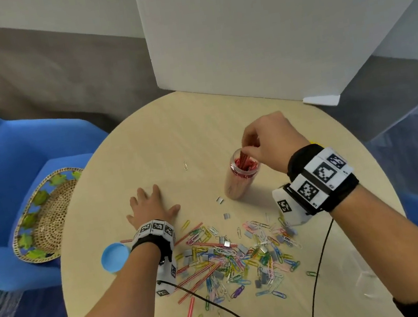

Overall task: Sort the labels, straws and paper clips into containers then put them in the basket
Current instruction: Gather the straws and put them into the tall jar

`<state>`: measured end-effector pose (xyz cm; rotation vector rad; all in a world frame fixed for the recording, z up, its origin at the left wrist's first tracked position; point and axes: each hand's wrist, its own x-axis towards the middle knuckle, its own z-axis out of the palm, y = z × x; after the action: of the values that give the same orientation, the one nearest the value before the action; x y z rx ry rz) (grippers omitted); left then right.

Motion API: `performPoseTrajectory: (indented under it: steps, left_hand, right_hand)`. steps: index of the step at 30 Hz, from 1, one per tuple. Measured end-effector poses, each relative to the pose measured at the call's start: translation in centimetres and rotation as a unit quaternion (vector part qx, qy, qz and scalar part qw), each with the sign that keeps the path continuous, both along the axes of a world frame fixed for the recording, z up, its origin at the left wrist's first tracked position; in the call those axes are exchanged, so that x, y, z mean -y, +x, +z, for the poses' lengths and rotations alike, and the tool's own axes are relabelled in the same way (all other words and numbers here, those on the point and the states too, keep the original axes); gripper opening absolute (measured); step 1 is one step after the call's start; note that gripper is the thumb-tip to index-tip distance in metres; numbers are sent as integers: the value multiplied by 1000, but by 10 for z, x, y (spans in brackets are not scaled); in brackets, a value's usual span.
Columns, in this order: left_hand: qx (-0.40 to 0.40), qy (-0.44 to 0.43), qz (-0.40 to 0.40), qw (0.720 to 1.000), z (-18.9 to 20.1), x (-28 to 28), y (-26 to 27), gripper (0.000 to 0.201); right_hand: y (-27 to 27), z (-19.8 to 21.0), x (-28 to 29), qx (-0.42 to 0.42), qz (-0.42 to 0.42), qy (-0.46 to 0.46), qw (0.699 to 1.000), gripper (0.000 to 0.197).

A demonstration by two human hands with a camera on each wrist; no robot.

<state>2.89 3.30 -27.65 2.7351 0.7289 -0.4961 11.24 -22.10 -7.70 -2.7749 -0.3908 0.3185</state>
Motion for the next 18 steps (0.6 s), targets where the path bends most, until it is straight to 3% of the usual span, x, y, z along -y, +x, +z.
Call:
performPoseTrajectory:
  steps: [3,9,18]
  left_hand:
    - [-1,2,2,1000,-2,0,-1,82]
    - [-8,1,2,1000,-3,-1,0,84]
    - [-23,-8,0,1000,-1,-2,0,85]
  right_hand:
    - [-3,7,-5,-14,3,-26,1000,11]
    - [-6,-5,-33,-53,60,-163,983,18]
    - [-2,6,-23,-52,53,-129,989,18]
